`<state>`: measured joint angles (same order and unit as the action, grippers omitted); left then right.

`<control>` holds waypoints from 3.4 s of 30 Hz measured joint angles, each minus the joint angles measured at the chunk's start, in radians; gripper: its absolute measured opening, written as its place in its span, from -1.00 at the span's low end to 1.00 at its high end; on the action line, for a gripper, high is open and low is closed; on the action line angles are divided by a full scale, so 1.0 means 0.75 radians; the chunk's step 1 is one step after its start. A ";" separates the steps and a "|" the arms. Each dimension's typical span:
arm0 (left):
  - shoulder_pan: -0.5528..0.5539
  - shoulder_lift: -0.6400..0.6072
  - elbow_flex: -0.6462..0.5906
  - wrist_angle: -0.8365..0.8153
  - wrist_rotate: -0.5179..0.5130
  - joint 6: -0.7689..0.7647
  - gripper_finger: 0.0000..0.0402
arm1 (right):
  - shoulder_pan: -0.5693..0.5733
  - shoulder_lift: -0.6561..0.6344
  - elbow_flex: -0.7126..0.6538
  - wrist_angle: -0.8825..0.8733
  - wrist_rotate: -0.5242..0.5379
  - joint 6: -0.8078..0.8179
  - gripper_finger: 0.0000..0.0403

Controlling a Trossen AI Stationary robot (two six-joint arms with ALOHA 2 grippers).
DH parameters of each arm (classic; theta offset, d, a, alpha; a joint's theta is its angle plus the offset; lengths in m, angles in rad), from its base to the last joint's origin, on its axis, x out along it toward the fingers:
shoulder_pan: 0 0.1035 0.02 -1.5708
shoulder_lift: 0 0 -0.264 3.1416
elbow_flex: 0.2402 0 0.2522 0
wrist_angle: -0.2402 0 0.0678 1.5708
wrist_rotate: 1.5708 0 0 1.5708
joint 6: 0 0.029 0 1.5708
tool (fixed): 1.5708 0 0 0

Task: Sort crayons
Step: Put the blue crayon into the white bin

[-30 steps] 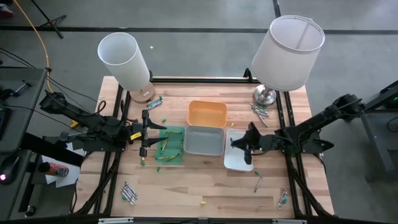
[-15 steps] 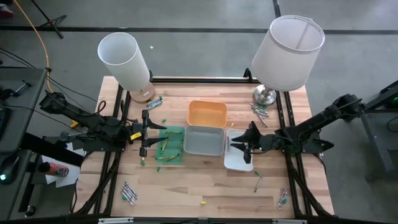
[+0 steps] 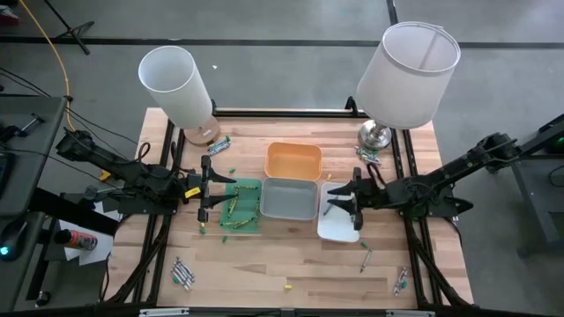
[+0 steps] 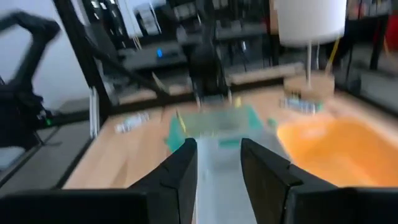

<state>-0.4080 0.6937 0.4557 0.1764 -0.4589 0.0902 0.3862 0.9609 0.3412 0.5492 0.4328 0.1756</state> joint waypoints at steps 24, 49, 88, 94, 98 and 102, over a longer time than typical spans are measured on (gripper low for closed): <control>0.003 0.000 0.000 0.001 -0.003 0.000 -0.12 | 0.000 0.064 0.001 0.202 0.012 -0.210 -0.41; 0.238 0.304 -0.001 -0.099 -0.530 -0.238 -0.12 | -0.103 0.064 0.001 0.230 0.054 -0.169 -0.41; 1.140 0.673 -0.092 -0.521 -0.215 -0.695 -1.00 | -0.143 0.204 -0.001 0.263 0.032 -0.059 -0.41; 1.140 0.791 -0.092 -0.411 -0.227 -0.700 -1.00 | -0.143 0.204 -0.001 0.263 0.032 -0.060 -0.41; 1.140 0.870 -0.092 -0.361 -0.227 -0.700 -1.00 | -0.143 0.204 -0.001 0.263 0.032 -0.060 -0.41; 1.140 0.931 -0.092 -0.303 -0.232 -0.700 -1.00 | -0.143 0.204 -0.001 0.263 0.033 -0.059 -0.41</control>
<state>0.4469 1.3919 0.3866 -0.0504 -0.6331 -0.4350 0.2790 1.1137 0.3408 0.7464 0.4572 0.1310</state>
